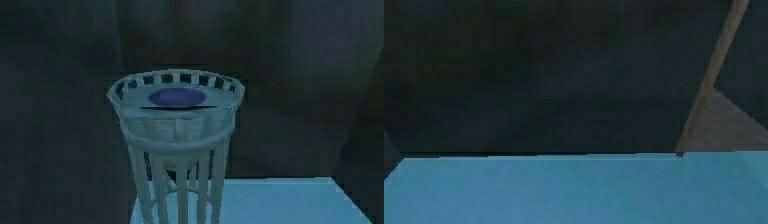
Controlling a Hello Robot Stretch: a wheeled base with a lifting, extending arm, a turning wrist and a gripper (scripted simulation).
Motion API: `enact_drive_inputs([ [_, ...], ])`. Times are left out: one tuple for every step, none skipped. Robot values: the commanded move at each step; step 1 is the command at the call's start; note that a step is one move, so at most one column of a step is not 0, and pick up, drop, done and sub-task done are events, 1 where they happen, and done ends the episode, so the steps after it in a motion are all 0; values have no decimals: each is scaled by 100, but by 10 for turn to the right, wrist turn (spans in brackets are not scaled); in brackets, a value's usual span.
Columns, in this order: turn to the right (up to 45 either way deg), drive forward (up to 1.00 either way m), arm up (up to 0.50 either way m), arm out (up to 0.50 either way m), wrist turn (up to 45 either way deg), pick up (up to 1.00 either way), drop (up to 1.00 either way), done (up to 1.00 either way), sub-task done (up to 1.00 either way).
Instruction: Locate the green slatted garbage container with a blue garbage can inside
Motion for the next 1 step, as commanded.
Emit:
enact_drive_inputs([
  [0,0,0,0,0,0,0,100,0],
])
